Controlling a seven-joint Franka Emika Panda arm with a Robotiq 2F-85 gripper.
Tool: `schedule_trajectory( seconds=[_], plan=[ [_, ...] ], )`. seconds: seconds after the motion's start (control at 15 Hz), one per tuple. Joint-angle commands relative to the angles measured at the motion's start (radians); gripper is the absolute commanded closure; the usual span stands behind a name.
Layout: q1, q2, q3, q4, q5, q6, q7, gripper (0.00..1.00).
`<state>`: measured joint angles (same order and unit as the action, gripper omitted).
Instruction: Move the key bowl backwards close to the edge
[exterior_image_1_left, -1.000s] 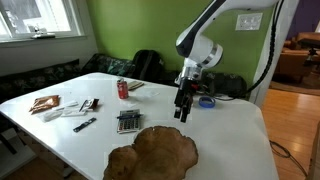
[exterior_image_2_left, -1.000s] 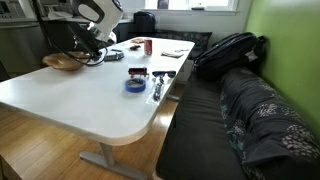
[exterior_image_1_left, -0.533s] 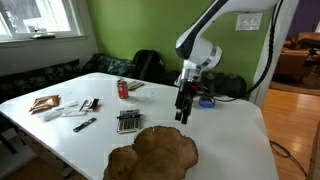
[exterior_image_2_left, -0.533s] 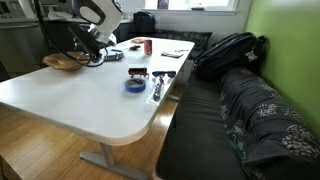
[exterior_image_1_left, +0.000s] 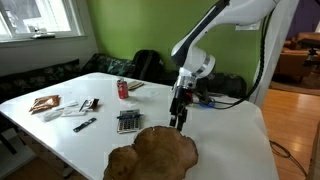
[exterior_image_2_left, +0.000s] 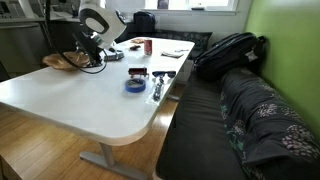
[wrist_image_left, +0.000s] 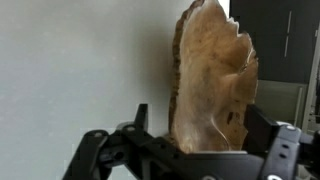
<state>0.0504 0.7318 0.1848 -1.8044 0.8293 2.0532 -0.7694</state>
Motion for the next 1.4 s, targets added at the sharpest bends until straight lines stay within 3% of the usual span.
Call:
schedule_trajectory(
  seconds=[0.0, 0.67, 0.93, 1.13, 1.33],
  plan=[
    [-0.022, 0.055, 0.025, 0.054, 0.027, -0.017, 0.02, 0.23],
    [-0.019, 0.09, 0.029, 0.091, 0.03, -0.004, 0.02, 0.99],
    [-0.038, 0.081, 0.045, 0.086, 0.048, -0.019, -0.01, 0.98],
    [-0.102, 0.026, 0.084, 0.035, 0.161, -0.008, -0.114, 0.98],
    [-0.15, -0.047, 0.07, -0.02, 0.298, -0.006, -0.196, 0.98]
  ],
)
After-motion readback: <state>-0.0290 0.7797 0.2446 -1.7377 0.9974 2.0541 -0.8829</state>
